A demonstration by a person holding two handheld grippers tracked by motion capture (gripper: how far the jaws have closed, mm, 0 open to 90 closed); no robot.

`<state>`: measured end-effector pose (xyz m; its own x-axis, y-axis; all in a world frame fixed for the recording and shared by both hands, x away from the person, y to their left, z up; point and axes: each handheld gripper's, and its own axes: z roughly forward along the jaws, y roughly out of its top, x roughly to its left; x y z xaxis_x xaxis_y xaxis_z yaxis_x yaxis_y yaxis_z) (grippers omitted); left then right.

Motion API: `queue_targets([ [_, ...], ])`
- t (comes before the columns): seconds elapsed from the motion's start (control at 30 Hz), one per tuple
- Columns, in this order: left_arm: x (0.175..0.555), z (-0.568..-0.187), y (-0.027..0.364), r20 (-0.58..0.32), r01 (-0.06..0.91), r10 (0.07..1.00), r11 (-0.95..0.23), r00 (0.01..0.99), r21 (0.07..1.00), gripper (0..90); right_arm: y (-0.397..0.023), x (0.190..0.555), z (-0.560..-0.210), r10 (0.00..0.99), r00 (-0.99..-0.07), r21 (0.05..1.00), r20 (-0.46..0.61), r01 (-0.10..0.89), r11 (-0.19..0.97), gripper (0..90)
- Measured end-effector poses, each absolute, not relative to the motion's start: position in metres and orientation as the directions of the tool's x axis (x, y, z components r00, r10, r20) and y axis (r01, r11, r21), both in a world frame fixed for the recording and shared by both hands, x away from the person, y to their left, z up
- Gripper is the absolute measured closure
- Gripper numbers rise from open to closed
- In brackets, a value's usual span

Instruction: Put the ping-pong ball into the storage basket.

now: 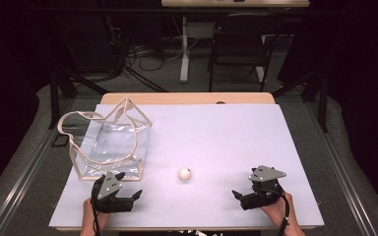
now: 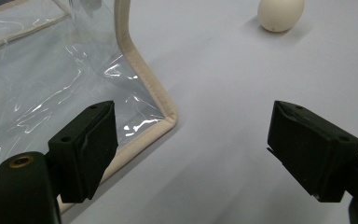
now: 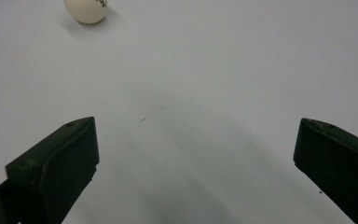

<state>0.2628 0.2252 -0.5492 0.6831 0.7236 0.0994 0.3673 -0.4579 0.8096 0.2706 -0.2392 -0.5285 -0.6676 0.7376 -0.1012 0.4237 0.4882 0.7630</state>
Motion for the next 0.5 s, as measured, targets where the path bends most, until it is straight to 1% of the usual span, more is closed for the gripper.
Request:
queue_targets([
  [0.5,0.2631,-0.5501,0.2245,0.1,0.368,0.726,-0.456,0.68,0.81,16.3,-0.2298,0.2733,-0.5243,0.725,-0.68,0.755,-0.106,0.42,0.504,0.0],
])
